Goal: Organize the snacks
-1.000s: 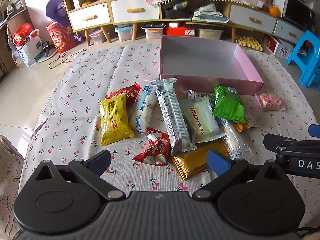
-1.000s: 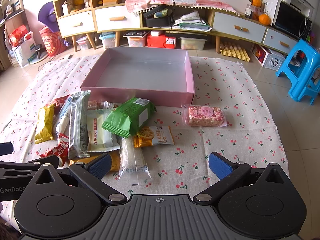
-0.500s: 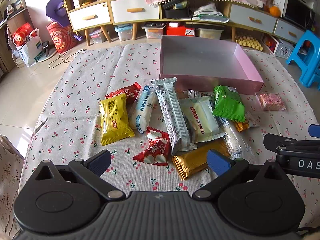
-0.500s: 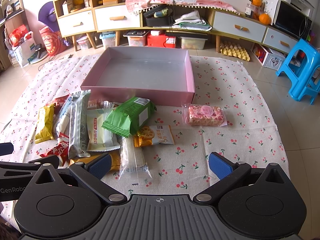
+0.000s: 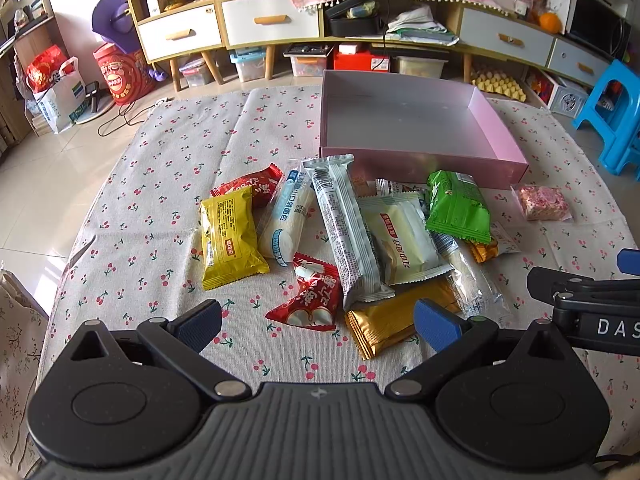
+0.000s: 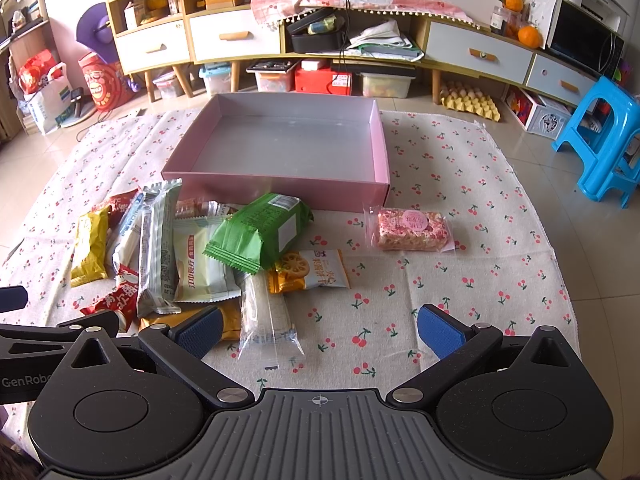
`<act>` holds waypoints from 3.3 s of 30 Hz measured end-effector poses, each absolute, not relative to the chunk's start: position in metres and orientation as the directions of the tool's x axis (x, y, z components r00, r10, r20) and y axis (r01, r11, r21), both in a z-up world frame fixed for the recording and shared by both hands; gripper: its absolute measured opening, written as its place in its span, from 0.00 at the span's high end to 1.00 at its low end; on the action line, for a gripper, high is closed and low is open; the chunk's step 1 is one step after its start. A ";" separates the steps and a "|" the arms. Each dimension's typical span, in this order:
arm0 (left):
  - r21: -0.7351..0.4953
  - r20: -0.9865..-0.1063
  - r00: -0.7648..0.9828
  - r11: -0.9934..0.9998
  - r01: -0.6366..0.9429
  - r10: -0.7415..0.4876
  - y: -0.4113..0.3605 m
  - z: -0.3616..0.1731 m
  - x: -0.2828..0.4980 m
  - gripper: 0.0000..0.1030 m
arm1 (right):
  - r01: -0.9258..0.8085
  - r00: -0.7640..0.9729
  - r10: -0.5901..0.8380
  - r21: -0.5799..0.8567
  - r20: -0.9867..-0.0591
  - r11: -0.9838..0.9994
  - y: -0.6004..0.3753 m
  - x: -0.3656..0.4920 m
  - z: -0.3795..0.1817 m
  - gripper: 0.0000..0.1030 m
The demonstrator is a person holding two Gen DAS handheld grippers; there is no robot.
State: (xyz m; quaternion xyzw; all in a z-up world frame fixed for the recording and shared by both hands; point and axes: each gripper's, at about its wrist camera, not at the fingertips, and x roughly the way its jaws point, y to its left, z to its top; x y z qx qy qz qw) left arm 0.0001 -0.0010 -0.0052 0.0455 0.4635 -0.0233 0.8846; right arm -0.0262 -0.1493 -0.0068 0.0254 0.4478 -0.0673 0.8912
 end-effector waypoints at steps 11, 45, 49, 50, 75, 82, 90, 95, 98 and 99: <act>0.059 -0.822 0.569 0.995 0.084 0.001 -0.001 -0.005 0.000 0.00 | 0.143 0.589 -0.096 -0.014 -0.802 0.990 -0.150 -0.026 -0.006 0.00; -0.009 -0.830 0.553 0.994 0.112 -0.070 0.029 0.002 0.043 0.01 | 0.172 0.517 0.021 0.127 -0.856 0.977 -0.179 0.018 -0.003 0.00; -0.098 -0.844 0.517 0.989 0.109 -0.140 0.033 -0.003 0.058 0.08 | 0.179 0.497 0.113 0.229 -0.860 0.957 -0.181 0.039 -0.009 0.00; -0.120 -0.846 0.508 0.987 0.110 -0.160 0.034 -0.006 0.061 0.10 | 0.183 0.492 0.136 0.254 -0.860 0.950 -0.182 0.045 -0.012 0.00; -0.234 -0.873 0.439 0.972 0.008 -0.213 0.019 -0.051 0.093 0.49 | 0.285 0.439 0.187 0.333 -0.879 0.899 -0.177 0.103 -0.066 0.27; -0.242 -0.866 0.451 0.970 0.002 -0.217 0.026 -0.047 0.089 0.71 | 0.294 0.443 0.163 0.315 -0.882 0.902 -0.181 0.102 -0.065 0.56; -0.259 -0.869 0.435 0.966 0.011 -0.238 0.031 -0.045 0.087 0.74 | 0.303 0.447 0.178 0.335 -0.877 0.892 -0.182 0.099 -0.061 0.56; -0.290 -0.859 0.435 0.957 0.019 -0.269 0.037 -0.041 0.085 0.74 | 0.302 0.451 0.200 0.360 -0.870 0.883 -0.184 0.096 -0.058 0.56; -0.302 -0.853 0.442 0.953 0.019 -0.279 0.040 -0.037 0.085 0.75 | 0.298 0.461 0.209 0.373 -0.862 0.879 -0.186 0.093 -0.053 0.56; -0.306 -0.850 0.445 0.952 0.020 -0.283 0.042 -0.036 0.085 0.75 | 0.296 0.466 0.213 0.378 -0.859 0.877 -0.186 0.093 -0.052 0.56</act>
